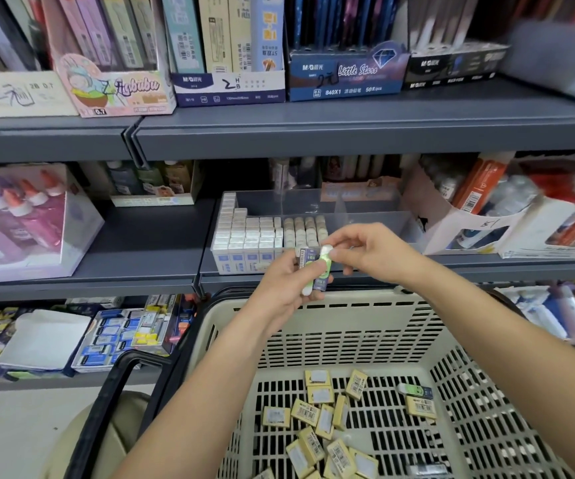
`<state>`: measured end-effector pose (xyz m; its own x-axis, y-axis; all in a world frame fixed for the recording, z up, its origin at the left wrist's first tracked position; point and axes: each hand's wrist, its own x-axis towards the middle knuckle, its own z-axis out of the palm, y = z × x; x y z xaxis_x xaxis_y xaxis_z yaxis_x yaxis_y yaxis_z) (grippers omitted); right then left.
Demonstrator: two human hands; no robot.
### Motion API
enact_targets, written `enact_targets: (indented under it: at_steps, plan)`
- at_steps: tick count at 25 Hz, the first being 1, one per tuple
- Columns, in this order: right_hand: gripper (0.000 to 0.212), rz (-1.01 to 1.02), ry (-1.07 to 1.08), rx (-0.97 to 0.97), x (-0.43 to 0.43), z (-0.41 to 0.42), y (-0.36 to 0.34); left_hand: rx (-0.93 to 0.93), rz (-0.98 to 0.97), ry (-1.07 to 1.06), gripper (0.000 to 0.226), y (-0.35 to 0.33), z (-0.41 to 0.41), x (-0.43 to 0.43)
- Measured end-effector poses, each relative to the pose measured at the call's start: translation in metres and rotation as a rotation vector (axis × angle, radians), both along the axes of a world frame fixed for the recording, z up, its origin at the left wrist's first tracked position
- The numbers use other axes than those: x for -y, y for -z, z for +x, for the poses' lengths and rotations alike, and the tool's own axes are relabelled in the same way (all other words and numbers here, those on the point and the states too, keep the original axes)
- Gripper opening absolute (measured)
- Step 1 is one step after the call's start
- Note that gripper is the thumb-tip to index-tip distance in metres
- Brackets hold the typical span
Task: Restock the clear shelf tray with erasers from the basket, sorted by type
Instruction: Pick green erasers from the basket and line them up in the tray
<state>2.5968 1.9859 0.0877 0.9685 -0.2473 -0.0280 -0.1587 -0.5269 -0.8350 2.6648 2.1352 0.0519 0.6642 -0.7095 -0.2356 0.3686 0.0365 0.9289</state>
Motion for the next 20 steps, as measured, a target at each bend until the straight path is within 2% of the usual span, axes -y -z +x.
enact_targets:
  at_steps: [3, 5, 9, 13, 18, 20]
  plan:
    - [0.006, 0.038, 0.063, 0.013, 0.012, -0.004, -0.010, -0.002, 0.001, -0.067, 0.010, 0.001, -0.002, -0.001]
    - [0.012, 0.024, 0.160, 0.069, 0.026, -0.001, -0.017, 0.042, 0.032, -0.107, 0.008, 0.000, 0.001, -0.005]
    - [0.016, -0.232, 0.356, 0.162, 0.040, 0.018, -0.022, 0.093, 0.077, -0.105, 0.011, -0.002, 0.004, -0.011]
    - [0.013, -0.480, 0.294, 0.042, 0.038, 0.037, -0.010, -0.026, 0.069, -0.133, 0.014, -0.003, 0.005, -0.009]
    - [0.005, -0.516, 0.194, -0.116, 0.039, 0.050, 0.010, -0.162, 0.019, -0.161, 0.003, 0.000, 0.011, -0.008]
    - [0.014, -0.562, 0.167, -0.157, 0.039, 0.053, 0.013, -0.210, -0.022, -0.165, 0.009, -0.001, 0.013, -0.008]
